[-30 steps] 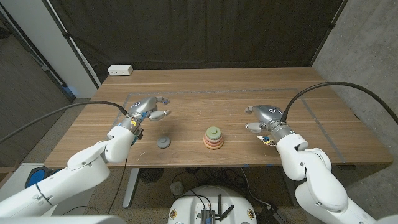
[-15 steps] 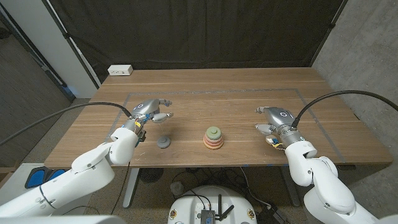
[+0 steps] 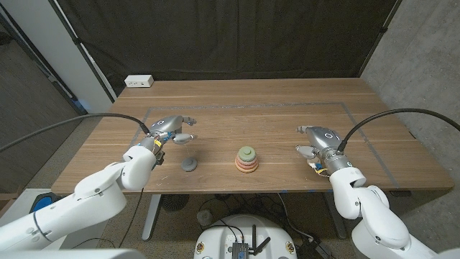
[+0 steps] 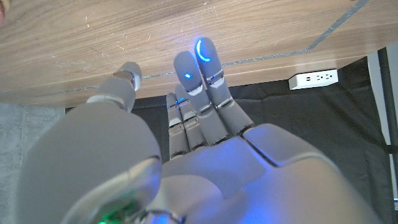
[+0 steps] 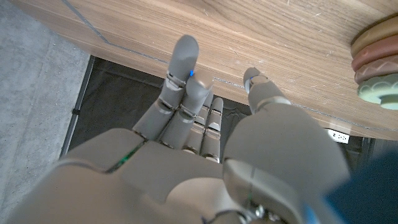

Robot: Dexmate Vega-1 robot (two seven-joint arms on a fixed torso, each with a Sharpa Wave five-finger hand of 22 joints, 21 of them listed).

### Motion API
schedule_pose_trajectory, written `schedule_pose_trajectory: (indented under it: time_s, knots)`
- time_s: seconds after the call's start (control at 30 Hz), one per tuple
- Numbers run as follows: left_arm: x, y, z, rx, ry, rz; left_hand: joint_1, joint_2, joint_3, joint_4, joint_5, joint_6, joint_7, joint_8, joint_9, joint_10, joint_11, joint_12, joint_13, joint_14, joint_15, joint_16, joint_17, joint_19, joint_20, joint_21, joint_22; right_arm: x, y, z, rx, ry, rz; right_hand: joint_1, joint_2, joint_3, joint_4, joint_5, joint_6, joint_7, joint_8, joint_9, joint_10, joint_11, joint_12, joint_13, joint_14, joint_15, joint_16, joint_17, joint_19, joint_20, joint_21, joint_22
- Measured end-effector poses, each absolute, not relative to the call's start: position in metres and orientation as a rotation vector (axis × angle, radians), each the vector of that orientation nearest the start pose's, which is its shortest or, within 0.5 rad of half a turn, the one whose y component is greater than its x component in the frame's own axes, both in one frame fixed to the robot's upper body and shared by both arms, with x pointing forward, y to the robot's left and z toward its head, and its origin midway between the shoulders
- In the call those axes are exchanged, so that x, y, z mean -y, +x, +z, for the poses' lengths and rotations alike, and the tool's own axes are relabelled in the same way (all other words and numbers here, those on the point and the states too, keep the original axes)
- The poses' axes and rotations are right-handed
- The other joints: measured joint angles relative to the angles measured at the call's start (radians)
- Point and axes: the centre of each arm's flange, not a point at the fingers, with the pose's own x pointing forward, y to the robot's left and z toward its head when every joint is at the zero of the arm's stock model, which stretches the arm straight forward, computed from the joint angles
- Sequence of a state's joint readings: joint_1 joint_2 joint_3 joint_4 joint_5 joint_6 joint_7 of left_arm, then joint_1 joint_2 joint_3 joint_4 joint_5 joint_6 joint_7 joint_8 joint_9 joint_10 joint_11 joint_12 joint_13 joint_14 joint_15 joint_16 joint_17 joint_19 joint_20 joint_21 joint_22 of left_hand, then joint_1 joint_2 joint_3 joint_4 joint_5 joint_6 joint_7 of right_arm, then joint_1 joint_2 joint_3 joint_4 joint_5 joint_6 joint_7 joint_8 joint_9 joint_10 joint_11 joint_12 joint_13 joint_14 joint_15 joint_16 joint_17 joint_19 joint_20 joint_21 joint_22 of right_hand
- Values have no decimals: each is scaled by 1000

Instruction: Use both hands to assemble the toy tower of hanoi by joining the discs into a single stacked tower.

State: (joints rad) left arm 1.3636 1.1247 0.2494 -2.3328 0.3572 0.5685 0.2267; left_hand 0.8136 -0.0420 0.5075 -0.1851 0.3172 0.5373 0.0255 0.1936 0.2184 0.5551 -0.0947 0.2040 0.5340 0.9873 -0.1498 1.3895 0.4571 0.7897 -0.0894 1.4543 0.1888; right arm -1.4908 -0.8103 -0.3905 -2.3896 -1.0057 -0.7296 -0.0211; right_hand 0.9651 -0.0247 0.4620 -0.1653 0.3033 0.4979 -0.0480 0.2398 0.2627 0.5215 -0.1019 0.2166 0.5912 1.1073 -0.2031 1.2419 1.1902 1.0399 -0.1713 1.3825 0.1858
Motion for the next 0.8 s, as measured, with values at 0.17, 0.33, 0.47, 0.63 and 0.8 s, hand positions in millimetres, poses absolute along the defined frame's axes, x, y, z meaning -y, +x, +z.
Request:
schedule_pose_trajectory:
  time_s: [0.17, 0.33, 0.47, 0.63, 0.8]
  knots:
    - [-275, 464, -22, 496, 1387, 134, 0, 0, -12, 12, 0, -5, 5, 0, 0, -12, 12, 0, -1, 0, 0, 6, -3, 0, 0, 0, -2, 221, 429, -87, 436, -1467, -310, 0, 0, 0, 0, 0, 0, 0, 0, 0, 0, 0, 0, 4, -1, 1, 0, 0, -9, 2, 0, 0]
    - [-277, 462, -16, 480, 1436, 95, -4, -4, -14, 14, -8, -8, 8, 0, 0, -15, 15, 0, -5, 0, 0, 6, -8, 0, 0, 0, -3, 218, 428, -88, 436, -1469, -315, 0, 0, -4, 4, 0, 4, 4, 0, 0, 0, 0, 0, 4, -1, 1, 0, 2, -9, 2, 0, 0]
    - [-278, 460, -10, 467, 1489, 52, -1, -7, -17, 17, -8, -8, 8, 0, 0, -9, 9, 0, -6, 0, 0, 6, -8, 0, 0, 0, -3, 218, 428, -87, 431, -1470, -322, 0, 0, -4, 4, 0, 4, 4, 0, 0, 0, 0, 0, 9, -1, 1, 0, 2, -9, 2, 0, 0]
    - [-276, 460, -5, 456, 1536, 1, 8, -16, -22, 11, -8, -26, 0, 0, 0, -29, 6, -7, -10, 0, 0, 12, -12, 0, 0, 0, -3, 216, 428, -87, 430, -1471, -325, 0, 0, -4, 4, 0, 4, 4, 0, 0, 0, 0, 0, 9, -9, 1, -8, 0, -14, 7, 0, 0]
    - [-279, 461, 3, 452, 1595, -24, 6, -25, -27, 15, -8, -49, 2, -5, -5, -53, 9, -12, -14, 0, 0, 16, -15, 0, 0, 0, -3, 216, 428, -87, 424, -1471, -330, 0, 0, -4, 4, 0, 4, 4, 0, -3, 0, 0, 0, 14, -9, 1, -8, -1, -14, 7, 0, 0]
